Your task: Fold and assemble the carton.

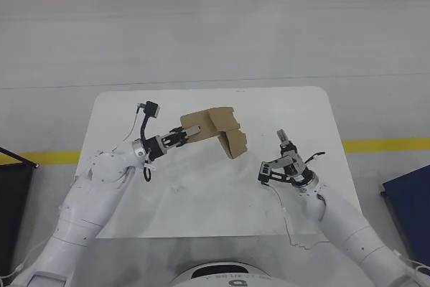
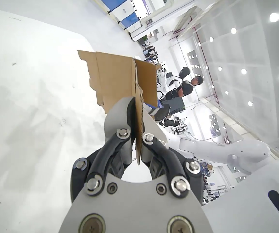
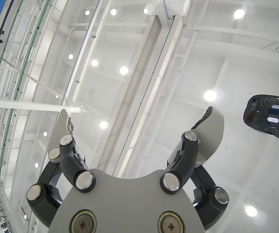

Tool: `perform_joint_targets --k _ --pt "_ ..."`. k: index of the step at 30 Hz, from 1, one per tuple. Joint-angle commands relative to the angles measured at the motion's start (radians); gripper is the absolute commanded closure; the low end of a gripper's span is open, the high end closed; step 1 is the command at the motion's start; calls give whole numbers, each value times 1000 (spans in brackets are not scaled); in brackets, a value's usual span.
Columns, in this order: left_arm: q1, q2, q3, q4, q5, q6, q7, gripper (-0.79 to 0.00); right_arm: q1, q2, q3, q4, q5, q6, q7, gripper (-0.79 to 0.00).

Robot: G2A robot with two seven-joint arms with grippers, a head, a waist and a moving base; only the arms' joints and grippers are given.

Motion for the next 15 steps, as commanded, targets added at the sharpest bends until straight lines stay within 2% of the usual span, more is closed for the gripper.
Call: perform_joint_targets --k 1,4,5,11,15 --pt "4 0 -3 -2 0 -10 4 0 0 0 0 0 0 0 0 -785" --pt "7 0 -8 -3 -7 -24 5 0 0 0 0 0 0 0 0 -785" --pt "8 0 -10 -4 -7 -27 3 0 3 0 9 -11 -18 -35 -17 -785" --pt "21 2 -26 -4 -37 -40 -3 0 -71 26 128 -208 -362 -381 -72 -785" --pt "28 2 -35 -2 -59 -46 -6 0 -148 43 219 -375 -631 -716 -242 -785"
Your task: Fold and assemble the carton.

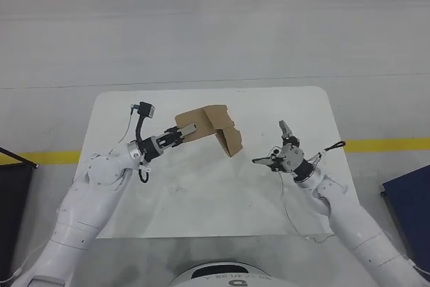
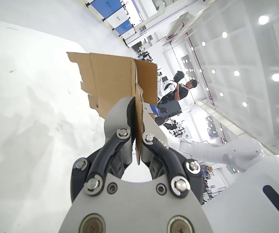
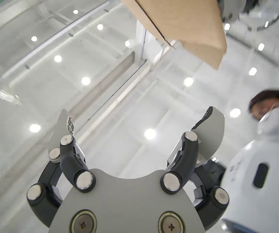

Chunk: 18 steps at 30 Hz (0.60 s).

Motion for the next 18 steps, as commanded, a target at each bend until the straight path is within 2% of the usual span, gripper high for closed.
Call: perform_joint_targets --k 1,4,18 --pt "3 0 -5 0 -8 0 0 0 -42 5 35 -90 -178 -209 -105 -785" --pt "9 1 -15 -4 -19 -8 -1 0 -107 10 62 -199 -479 -442 -305 -785" --pt "17 3 -29 -8 -32 -11 3 0 -113 10 62 -208 -499 -455 -328 -785"
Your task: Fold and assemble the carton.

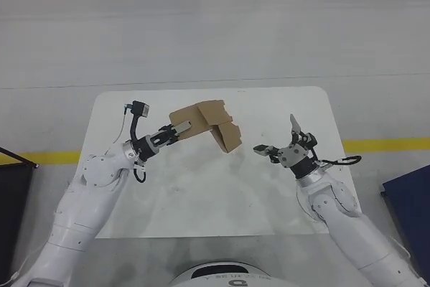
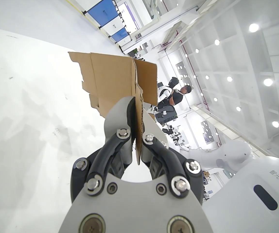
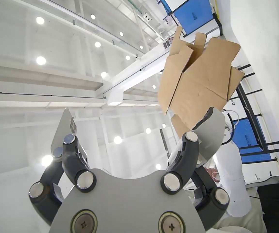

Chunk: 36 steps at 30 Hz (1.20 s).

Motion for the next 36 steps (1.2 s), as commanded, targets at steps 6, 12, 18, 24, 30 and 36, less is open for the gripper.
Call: perform_joint_targets --k 6,12,18,24,30,36 --pt "7 -1 7 -30 36 17 18 0 -20 12 22 -115 -607 -164 -52 -785" --pt "15 1 13 -44 86 5 -12 0 -53 22 30 -202 -1172 -90 -115 -785" --pt "24 4 13 -63 154 -9 -20 0 -18 19 -3 -211 -1404 19 -78 -656" --pt "34 5 20 -85 215 -6 -3 0 3 16 -35 -232 -1588 55 -48 -662" --pt "28 4 32 -96 228 1 3 0 30 8 -67 -245 -1708 123 -38 -646" --pt "15 2 44 -101 253 -1 2 0 49 0 -83 -252 -1784 188 -30 -665"
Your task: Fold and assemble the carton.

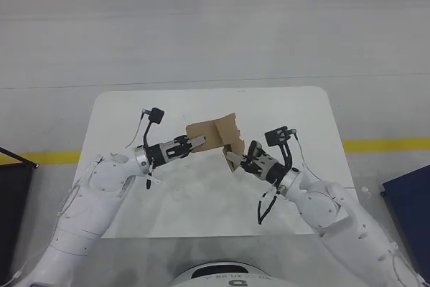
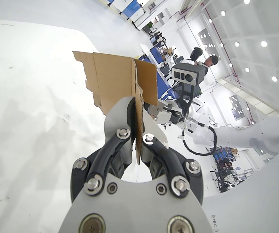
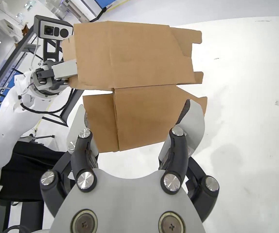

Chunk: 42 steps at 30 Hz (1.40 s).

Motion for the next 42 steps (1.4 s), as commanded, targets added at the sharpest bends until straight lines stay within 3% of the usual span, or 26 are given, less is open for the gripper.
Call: perform_joint_targets --k 1,8,18,28,36,38,40,42 --pt "-3 0 4 -1 3 -3 -1 0 3 -2 -5 -3 -26 28 -3 -668" --pt "-22 -2 11 6 8 -4 0 0 9 -11 -23 -21 -123 122 9 -680" --pt "-47 -4 25 23 2 -21 -11 0 33 -31 -82 -35 -281 289 46 -505" --pt "-59 -5 38 23 1 -35 -26 0 80 -56 -130 -29 -234 273 109 -379" --pt "-53 -3 38 14 6 -43 -28 0 105 -74 -131 22 -175 297 117 -323" --pt "-51 -3 39 11 8 -45 -29 0 107 -77 -131 31 -169 298 117 -225" --pt "-49 -2 41 9 10 -46 -31 0 106 -81 -128 37 -164 307 101 0" --pt "-48 -2 41 8 12 -46 -31 0 102 -84 -117 38 -152 315 77 0"
